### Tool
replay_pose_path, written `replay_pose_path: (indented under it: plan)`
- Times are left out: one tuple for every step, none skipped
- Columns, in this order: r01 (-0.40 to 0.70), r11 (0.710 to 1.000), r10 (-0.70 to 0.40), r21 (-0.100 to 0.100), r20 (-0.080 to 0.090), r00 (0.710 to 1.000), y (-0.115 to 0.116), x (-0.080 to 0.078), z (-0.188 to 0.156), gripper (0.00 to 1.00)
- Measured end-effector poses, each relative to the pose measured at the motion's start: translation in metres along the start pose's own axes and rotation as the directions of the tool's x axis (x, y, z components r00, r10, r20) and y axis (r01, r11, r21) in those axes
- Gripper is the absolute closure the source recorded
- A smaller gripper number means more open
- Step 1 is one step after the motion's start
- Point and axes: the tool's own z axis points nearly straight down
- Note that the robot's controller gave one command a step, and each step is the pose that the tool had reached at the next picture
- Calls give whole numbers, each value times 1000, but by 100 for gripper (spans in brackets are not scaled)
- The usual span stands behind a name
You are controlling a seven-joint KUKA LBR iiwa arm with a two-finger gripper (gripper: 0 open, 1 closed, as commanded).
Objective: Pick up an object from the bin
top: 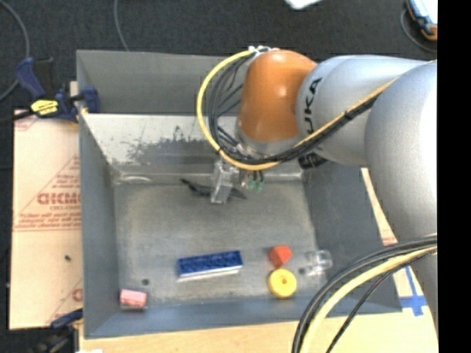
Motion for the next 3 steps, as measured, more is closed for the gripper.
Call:
replay_pose_path:
  plan:
    - [10,1000,-10,0,-2,1000,7,9,-28,100]
    - [-75,997,75,-3,5,997,-26,-12,55,100]
    - [-55,998,55,0,-2,998,-4,-2,-16,100]
